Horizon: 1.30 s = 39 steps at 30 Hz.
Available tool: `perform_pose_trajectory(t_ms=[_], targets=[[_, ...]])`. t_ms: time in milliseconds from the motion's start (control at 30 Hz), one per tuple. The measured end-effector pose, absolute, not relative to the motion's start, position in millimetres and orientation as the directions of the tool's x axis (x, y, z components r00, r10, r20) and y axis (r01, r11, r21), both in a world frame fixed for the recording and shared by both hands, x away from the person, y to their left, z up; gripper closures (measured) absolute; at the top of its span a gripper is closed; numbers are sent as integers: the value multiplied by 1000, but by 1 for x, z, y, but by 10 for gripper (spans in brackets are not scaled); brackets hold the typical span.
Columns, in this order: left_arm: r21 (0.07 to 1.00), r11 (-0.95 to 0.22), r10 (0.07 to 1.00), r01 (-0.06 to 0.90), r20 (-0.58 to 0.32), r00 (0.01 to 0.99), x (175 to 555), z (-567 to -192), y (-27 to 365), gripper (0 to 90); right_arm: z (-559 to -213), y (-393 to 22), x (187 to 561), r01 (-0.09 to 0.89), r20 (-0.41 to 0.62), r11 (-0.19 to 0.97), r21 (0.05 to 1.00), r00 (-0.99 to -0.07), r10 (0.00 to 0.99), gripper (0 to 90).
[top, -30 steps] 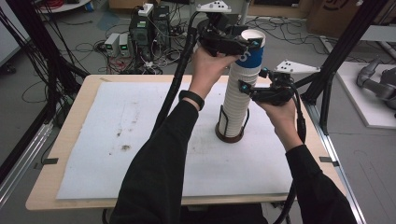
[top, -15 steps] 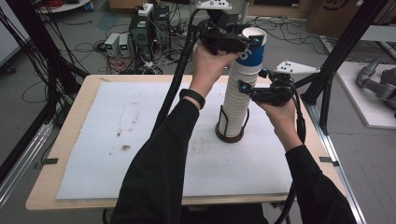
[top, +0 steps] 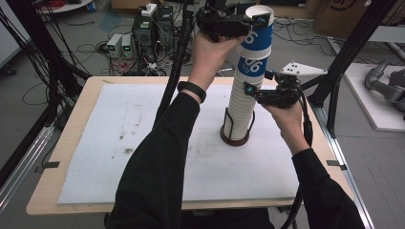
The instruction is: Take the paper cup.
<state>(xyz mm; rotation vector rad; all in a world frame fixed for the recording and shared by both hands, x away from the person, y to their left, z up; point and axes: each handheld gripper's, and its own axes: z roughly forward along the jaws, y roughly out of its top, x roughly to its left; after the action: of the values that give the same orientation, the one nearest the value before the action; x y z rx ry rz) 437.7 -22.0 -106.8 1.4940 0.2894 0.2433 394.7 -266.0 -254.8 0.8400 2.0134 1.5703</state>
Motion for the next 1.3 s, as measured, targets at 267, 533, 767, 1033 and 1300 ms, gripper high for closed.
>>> perform_pose_trajectory(t_ms=[267, 533, 767, 1033, 1300], targets=[[995, 99, 353, -11, -24, 935, 427, -92, 2, 312, -255, -266, 394, 187, 18, 166, 968, -712, 702, 142], [996, 70, 384, -48, 18, 923, 410, -80, 41, 313, -255, -266, 394, 188, 16, 167, 968, -711, 703, 142], [997, 16, 427, -77, 62, 902, 393, -81, 70, 312, -255, -266, 394, 185, 15, 167, 968, -712, 702, 142], [997, -32, 448, -65, 73, 891, 374, -108, 106, 313, -255, -267, 393, 185, 11, 172, 968, -711, 703, 142], [999, -37, 451, -40, 52, 891, 363, -134, 126, 313, -255, -266, 393, 181, 5, 175, 968, -711, 704, 142]])
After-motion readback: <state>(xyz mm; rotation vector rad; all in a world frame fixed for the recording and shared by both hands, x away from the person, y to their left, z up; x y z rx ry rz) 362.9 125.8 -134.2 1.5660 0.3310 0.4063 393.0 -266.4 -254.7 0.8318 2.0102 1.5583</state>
